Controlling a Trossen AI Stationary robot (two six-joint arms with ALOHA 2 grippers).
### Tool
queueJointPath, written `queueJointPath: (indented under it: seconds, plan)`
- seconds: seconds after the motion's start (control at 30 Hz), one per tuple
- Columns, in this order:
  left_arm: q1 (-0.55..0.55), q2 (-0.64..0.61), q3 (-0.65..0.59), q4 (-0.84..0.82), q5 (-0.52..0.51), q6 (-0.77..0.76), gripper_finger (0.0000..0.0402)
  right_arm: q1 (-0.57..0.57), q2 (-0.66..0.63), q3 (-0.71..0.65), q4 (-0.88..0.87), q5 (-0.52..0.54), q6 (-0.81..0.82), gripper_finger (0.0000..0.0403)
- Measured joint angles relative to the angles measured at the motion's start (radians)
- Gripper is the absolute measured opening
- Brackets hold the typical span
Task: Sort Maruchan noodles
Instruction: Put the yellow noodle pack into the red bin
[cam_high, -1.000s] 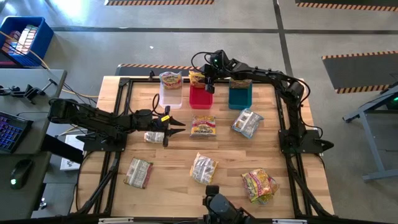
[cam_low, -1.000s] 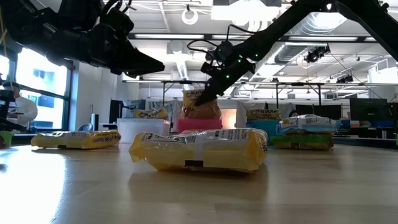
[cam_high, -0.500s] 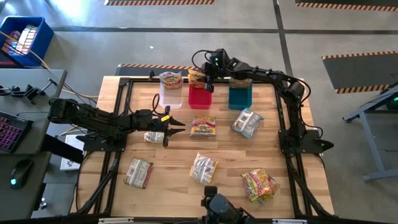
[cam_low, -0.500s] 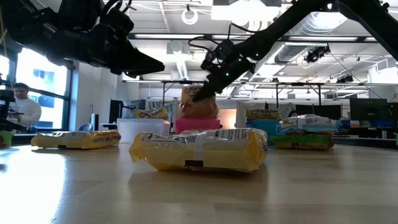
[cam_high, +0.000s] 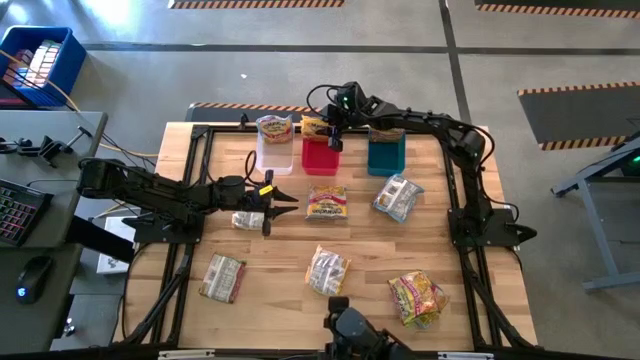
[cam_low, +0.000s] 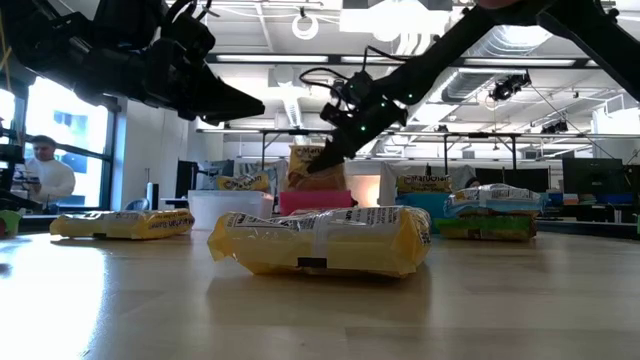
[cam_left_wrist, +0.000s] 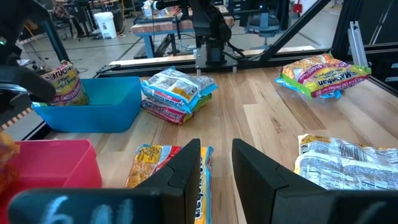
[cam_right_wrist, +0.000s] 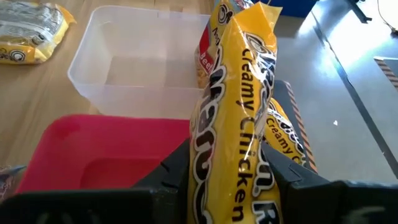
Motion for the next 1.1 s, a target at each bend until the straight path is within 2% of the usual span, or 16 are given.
queueJointPath:
  seconds: [0.43,0.73,1.1]
  plan:
    - [0.0,0.0,0.0,0.0,0.0,0.004,0.0082,-0.002,-0.005,0.0,-0.007,0.01,-0.007,0.0099]
    - [0.0,0.0,0.0,0.0,0.0,0.006,0.0082,-0.001,-0.056,0.0,-0.028,0.02,-0.008,0.0099]
    - [0.0,0.0,0.0,0.001,0.0,0.006,0.0082,-0.003,-0.043,-0.001,-0.066,0.025,-0.029,0.0099]
